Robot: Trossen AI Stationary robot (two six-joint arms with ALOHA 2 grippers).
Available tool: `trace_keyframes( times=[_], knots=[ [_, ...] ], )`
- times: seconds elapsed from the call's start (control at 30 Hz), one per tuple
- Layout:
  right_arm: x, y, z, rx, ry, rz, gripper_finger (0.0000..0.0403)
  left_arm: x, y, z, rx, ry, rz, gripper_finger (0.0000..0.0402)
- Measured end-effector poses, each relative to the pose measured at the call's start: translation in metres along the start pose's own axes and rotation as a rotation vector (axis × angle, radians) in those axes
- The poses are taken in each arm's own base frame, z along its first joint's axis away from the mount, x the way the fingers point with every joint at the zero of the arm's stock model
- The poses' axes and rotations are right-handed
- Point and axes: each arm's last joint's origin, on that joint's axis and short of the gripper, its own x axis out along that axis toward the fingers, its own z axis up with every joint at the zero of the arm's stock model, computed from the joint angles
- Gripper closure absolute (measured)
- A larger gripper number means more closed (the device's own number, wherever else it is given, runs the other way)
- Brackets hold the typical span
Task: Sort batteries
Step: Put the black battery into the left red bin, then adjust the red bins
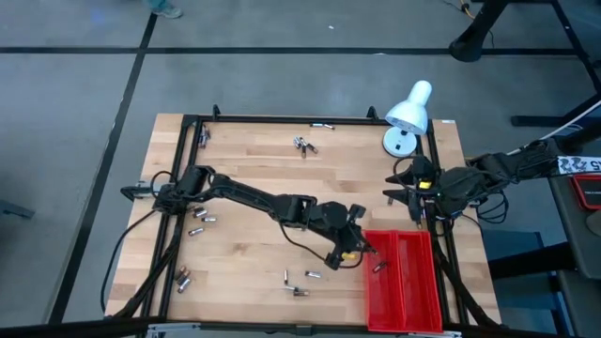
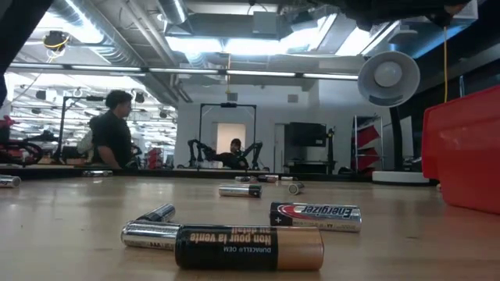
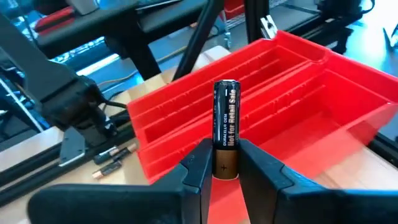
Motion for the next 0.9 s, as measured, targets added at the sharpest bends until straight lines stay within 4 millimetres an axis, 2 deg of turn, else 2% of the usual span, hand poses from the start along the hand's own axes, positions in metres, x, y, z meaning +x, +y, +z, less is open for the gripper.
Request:
trace_keyframes(
  times=[0.27,0.53,0.73,0.9],
  knots=[
    [0.0,0.0,0.0,0.0,0.0,0.001,0.0204,0.008,0.0,0.001,0.07,-0.139,-0.066,0.0316],
    [0.0,0.001,0.0,0.022,0.015,0.022,0.0204,0.008,0.002,-0.005,0.077,-0.07,-0.048,0.027],
    [0.0,0.001,0.0,0.025,0.019,0.031,0.0204,-0.013,0.003,0.001,-0.021,0.081,-0.028,0.0265],
    [0.0,0.002,0.001,0.031,0.008,0.04,0.0204,-0.035,-0.01,0.008,-0.068,0.241,-0.095,0.0265]
  ],
)
